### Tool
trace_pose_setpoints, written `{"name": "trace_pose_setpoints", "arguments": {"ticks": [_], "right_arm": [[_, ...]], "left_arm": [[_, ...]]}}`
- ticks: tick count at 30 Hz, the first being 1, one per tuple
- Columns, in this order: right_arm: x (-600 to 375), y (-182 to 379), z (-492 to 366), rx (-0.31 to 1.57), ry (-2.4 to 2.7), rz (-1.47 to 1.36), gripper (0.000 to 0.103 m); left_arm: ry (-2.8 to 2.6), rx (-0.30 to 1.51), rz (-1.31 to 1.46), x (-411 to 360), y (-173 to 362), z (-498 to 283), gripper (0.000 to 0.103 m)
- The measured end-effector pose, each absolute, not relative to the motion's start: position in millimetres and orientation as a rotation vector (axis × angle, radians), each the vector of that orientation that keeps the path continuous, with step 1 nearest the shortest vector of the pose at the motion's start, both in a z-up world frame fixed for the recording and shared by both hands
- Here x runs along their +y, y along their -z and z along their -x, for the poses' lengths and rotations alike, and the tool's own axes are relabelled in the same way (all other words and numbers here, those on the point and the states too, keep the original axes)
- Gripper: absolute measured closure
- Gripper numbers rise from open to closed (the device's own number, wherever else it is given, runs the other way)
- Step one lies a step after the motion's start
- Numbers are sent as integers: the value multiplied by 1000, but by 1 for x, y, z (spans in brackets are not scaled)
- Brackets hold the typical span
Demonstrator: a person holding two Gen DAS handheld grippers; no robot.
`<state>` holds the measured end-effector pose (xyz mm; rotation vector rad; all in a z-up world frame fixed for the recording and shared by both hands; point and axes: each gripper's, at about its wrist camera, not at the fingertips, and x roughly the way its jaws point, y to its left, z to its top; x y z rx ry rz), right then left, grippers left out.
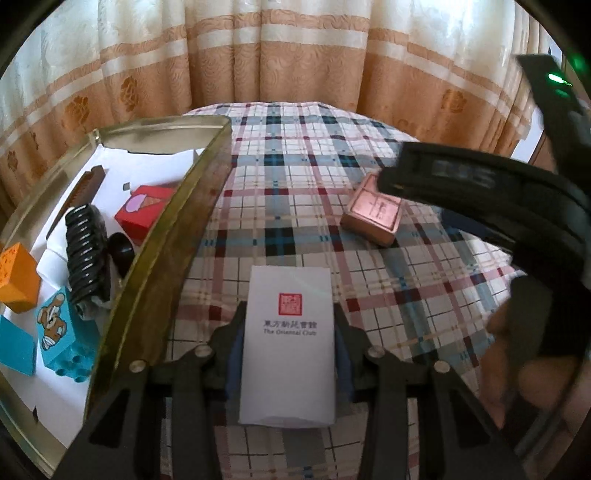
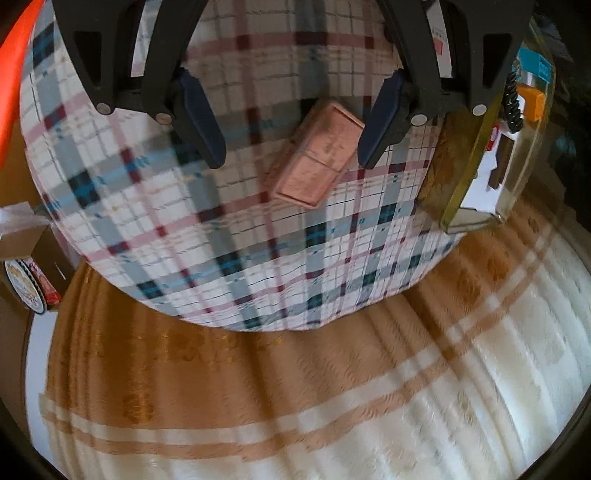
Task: Organize rigid objects
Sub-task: 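Grasp the pink copper plate with the right gripper while the left gripper holds the box, then lift the white box and copper plate and carry them toward the tin tray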
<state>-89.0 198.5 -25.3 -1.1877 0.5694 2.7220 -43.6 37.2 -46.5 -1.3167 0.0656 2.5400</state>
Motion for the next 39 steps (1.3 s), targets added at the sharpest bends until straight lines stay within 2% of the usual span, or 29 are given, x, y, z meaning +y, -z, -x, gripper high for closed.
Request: {"name": "trace_pose_setpoints", "arguments": {"ticks": [2,4,10,12,14,16,21,29,39], "right_arm": [[193,29,102,539,-2705,1250,27],[188,34,110,529,-2683,1293,27],[169,41,125,229,-2717,1323,27],[170,42,125,164,-2742,1342,35],[176,42,123,139,-2739,1355,48],[185,42,118,154,-2759,1372,50],[199,44,98,131,-2798,1373,51],[201,45,75,118,-2776,1342,51],[198,46,75,89,-2756,1331,51]], "left_arm": [[-2511,51,1318,34,47,42,51],[-2498,91,1307,37,49,39,48],[-2511,126,1293,40,50,35,46],[-2511,125,1292,40,50,35,46],[-2507,115,1289,39,49,35,48],[-2500,94,1285,35,49,35,49],[-2527,67,1289,31,47,36,62],[-2548,170,1281,50,48,36,63],[-2564,213,1267,52,47,31,62]]}}
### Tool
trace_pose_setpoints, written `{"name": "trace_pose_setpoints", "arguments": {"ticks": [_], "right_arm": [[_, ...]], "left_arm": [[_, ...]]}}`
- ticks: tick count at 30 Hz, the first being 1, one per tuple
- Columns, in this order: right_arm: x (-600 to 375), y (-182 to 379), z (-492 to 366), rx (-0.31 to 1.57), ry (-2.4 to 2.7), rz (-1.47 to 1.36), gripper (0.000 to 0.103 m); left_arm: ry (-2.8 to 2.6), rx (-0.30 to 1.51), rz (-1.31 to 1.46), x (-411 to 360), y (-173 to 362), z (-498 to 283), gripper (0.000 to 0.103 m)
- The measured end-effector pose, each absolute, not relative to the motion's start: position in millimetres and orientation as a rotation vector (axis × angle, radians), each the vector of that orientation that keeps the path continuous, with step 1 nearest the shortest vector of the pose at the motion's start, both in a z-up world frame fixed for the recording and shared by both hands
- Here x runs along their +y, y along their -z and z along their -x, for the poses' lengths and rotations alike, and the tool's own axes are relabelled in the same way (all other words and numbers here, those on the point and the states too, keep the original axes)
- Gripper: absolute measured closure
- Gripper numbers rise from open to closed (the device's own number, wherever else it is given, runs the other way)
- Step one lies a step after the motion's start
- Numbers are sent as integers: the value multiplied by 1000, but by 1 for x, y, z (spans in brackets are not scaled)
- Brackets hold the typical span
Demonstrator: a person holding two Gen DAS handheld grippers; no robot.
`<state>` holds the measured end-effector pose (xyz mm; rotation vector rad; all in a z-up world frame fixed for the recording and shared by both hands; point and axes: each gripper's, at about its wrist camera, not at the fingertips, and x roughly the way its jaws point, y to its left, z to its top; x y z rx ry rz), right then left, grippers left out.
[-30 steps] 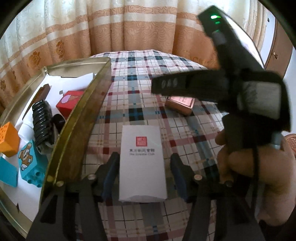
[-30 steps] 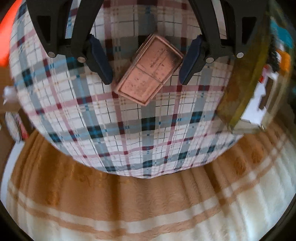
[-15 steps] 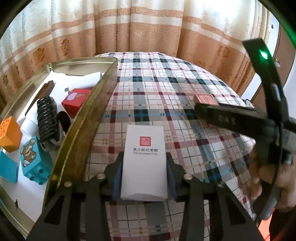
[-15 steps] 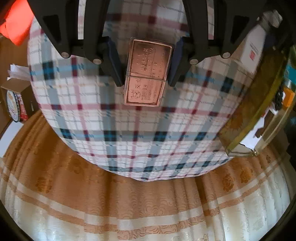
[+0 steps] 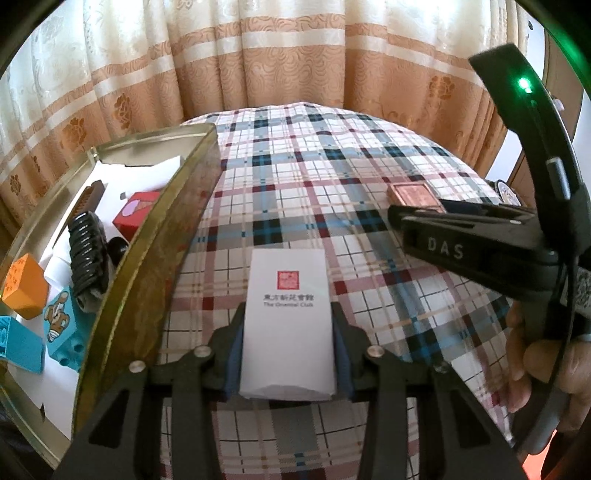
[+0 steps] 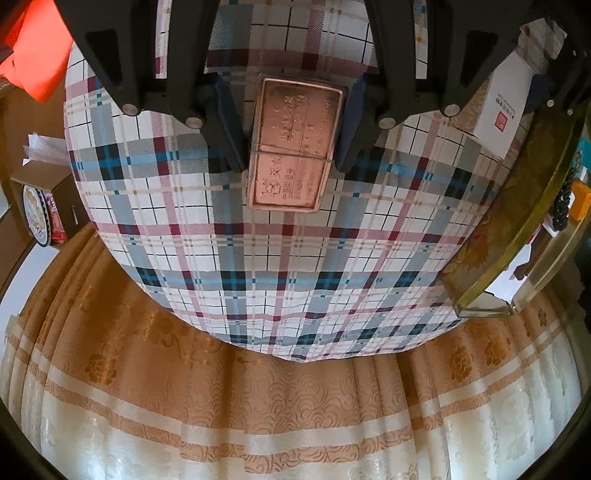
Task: Organize rigid objects
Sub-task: 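Lift the white box and copper plate and carry them toward the tin tray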
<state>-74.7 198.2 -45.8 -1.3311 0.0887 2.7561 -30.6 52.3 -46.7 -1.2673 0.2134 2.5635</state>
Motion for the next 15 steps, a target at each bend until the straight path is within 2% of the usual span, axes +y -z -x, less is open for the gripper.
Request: {"name": "trace_pose_setpoints", "arguments": {"ticks": [15], "right_arm": [[200,46,75,84,-2744,1323,52]], "left_arm": [[-2571,228,1261,53,47,30,62]]}}
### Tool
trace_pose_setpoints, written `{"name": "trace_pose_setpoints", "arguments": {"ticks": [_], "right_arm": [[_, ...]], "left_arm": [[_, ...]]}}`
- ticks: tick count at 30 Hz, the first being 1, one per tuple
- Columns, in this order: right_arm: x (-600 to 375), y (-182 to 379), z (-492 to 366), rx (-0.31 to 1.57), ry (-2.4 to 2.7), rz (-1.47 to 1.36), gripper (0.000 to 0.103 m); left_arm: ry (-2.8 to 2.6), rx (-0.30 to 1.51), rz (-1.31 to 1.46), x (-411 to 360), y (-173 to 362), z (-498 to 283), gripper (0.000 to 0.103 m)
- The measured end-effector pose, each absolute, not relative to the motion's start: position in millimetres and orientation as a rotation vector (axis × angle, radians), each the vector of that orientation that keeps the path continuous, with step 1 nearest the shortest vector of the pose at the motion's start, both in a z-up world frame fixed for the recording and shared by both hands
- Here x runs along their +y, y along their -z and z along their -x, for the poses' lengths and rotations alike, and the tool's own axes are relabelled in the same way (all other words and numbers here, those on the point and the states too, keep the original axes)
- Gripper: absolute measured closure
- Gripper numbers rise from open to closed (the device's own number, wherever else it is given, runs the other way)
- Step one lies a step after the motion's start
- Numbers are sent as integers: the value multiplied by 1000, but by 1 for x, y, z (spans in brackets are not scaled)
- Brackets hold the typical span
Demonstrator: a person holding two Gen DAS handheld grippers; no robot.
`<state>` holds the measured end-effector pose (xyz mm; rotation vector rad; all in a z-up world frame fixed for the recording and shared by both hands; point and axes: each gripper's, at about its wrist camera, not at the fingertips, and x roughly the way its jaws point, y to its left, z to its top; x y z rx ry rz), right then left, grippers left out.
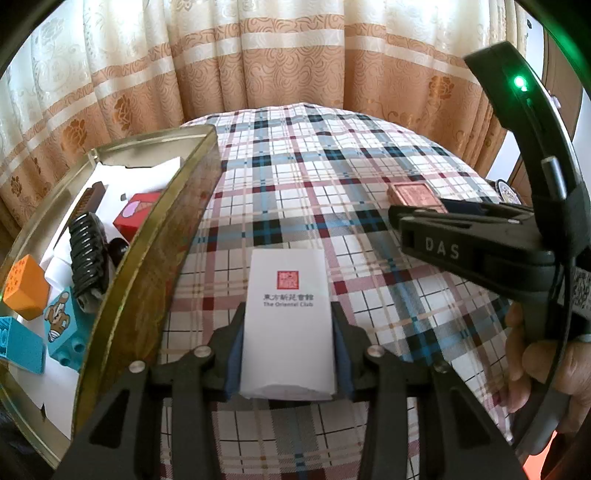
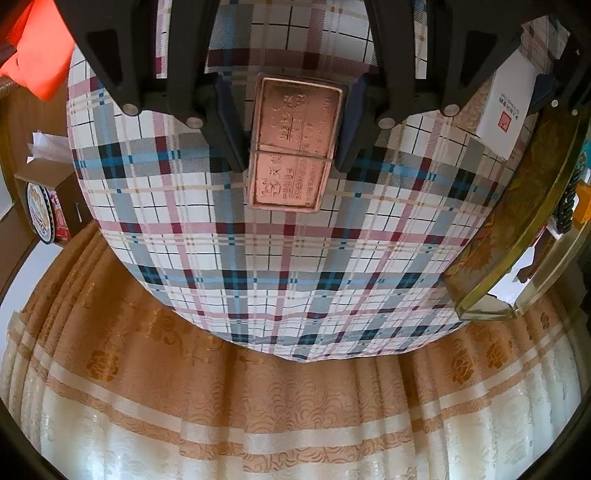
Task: Organize rigid objects
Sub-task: 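Lift the white box and copper plate and carry them toward the tin tray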
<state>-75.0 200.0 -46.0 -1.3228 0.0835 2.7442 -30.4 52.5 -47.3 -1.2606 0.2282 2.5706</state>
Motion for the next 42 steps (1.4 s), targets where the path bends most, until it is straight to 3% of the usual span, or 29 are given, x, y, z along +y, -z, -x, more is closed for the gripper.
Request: {"name": "trace_pose_setpoints", "arguments": {"ticks": [17,28,42], "right_arm": [[215,42,68,180,-2714,1248,52],[209,30,58,131,-2744,1130,52],[207,16,46,121,-2764,987,52]], "left_arm": [[-2575,233,1255,55,48,29,63],[-2582,218,1236,54,45,25,63],[-2672,178,1026,46,13,10,63]]}}
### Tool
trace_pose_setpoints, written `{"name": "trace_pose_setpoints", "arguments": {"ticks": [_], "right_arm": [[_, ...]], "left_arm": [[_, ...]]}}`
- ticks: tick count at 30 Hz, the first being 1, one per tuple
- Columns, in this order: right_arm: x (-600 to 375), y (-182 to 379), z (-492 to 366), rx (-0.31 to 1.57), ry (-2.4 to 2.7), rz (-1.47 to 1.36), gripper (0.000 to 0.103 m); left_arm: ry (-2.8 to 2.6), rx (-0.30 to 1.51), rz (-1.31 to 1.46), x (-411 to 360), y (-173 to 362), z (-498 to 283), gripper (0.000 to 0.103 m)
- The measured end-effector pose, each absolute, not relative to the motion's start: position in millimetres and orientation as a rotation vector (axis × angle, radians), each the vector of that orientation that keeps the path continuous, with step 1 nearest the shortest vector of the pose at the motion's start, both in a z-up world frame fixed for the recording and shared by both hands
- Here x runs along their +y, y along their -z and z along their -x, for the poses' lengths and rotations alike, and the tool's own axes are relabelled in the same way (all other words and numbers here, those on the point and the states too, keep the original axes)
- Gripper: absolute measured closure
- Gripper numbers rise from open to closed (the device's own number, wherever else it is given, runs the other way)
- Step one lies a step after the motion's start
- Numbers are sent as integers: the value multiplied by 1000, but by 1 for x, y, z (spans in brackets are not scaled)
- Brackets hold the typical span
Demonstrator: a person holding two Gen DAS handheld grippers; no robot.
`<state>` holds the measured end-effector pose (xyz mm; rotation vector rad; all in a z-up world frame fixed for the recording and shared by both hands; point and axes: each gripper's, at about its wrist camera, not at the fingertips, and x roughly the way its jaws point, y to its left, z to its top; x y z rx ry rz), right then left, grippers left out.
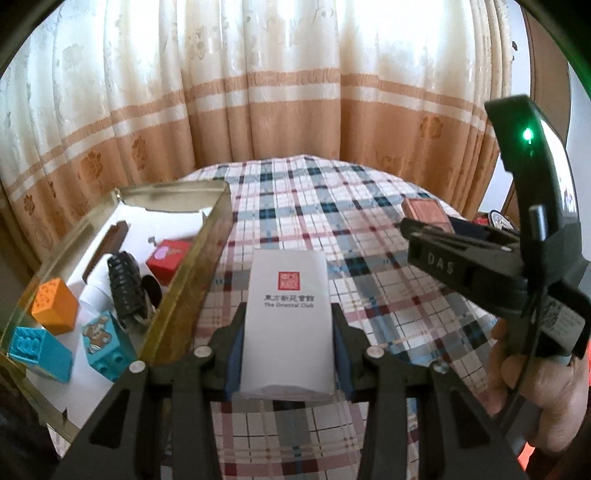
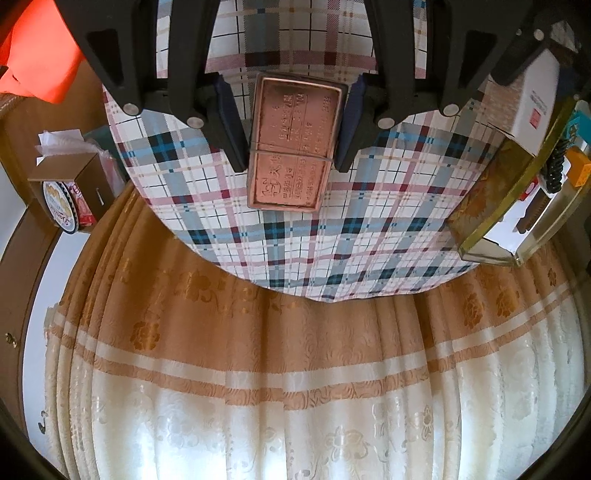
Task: Organize rigid objects
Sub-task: 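Lift the white box and copper plate and carry them toward the tin tray, then bring both held objects over the tin tray and lower them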
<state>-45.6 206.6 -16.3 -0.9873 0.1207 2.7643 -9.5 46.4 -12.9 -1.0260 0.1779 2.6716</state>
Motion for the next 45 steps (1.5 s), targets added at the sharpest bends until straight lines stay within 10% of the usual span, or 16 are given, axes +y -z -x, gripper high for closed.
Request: {"name": "trace_pose_setpoints", "arguments": {"ticks": [45], "right_arm": [[95,-31,43,73,-3046,869,52]], "left_arm": [[-2950,-129,915,-79,-31,26,63]]}}
